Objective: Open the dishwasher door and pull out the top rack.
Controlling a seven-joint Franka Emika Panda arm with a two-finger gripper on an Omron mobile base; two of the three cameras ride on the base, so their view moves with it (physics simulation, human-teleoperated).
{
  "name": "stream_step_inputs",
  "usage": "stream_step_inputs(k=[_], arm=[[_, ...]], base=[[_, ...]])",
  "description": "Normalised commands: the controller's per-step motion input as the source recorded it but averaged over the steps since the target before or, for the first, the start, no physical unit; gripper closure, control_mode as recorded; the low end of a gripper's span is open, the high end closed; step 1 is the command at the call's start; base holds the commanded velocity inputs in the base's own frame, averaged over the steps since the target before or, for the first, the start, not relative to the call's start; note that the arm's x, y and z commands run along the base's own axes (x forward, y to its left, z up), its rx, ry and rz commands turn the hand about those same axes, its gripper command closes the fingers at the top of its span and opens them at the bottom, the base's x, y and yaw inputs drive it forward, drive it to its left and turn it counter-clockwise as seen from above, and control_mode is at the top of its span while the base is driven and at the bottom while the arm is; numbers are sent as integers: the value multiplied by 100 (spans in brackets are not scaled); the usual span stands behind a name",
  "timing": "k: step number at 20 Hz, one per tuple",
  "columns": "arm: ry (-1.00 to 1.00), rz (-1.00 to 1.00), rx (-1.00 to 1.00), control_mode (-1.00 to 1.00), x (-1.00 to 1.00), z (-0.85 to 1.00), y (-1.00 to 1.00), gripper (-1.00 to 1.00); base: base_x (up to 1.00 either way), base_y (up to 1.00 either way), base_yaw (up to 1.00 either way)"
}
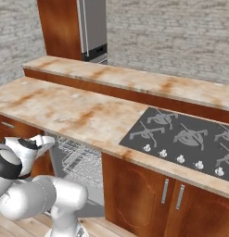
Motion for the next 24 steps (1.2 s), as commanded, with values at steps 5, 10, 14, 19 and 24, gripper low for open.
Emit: stream_step_inputs(k=[5,10,14,19,24], arm=[[-3,0,-14,-100,34,-14,1,-100],[0,0,-11,-100,35,-18,8,-100],[0,0,-14,-100,9,-29,28,-100],[0,0,-15,-100,1,-35,28,-100],[0,0,-15,-100,13,-28,28,-100]], base=[[0,0,0],[0,0,0],[0,0,0],[0,0,0],[0,0,0]])
